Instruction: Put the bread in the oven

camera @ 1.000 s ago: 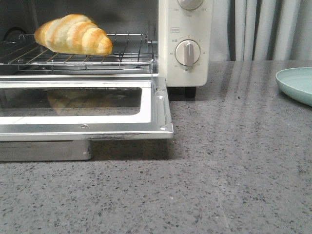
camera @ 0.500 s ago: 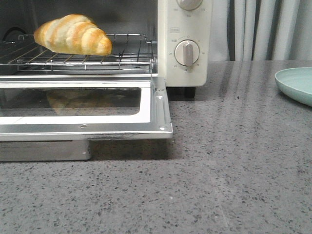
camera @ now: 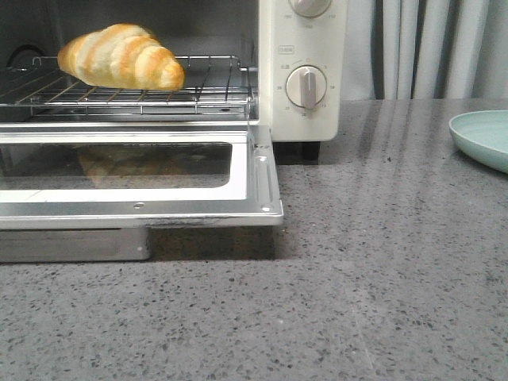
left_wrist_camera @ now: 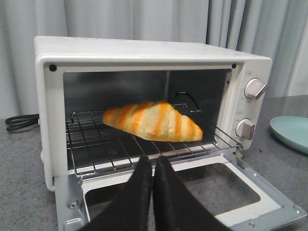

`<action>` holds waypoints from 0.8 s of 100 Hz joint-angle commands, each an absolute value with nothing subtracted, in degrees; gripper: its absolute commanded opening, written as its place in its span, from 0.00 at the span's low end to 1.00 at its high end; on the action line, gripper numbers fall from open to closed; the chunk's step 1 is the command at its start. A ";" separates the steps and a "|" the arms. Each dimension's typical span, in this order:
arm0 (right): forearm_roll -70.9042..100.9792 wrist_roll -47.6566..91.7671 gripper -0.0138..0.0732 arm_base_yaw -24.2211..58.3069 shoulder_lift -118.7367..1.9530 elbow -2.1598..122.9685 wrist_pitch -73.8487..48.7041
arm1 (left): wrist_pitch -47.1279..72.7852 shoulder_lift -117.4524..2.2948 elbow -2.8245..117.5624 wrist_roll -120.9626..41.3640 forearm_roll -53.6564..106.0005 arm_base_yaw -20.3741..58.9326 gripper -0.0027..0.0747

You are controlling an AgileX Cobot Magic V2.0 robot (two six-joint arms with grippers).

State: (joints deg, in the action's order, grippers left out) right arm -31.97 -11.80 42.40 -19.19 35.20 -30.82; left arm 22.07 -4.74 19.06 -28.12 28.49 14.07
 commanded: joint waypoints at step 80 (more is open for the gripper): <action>-33.85 -11.96 0.08 42.00 -19.56 36.45 -27.65 | 17.29 1.93 -1.40 -20.05 9.74 3.80 0.01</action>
State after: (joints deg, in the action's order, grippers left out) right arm -31.97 -11.80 42.40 -19.17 35.20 -31.06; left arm 20.58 0.26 0.18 -20.63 10.17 3.99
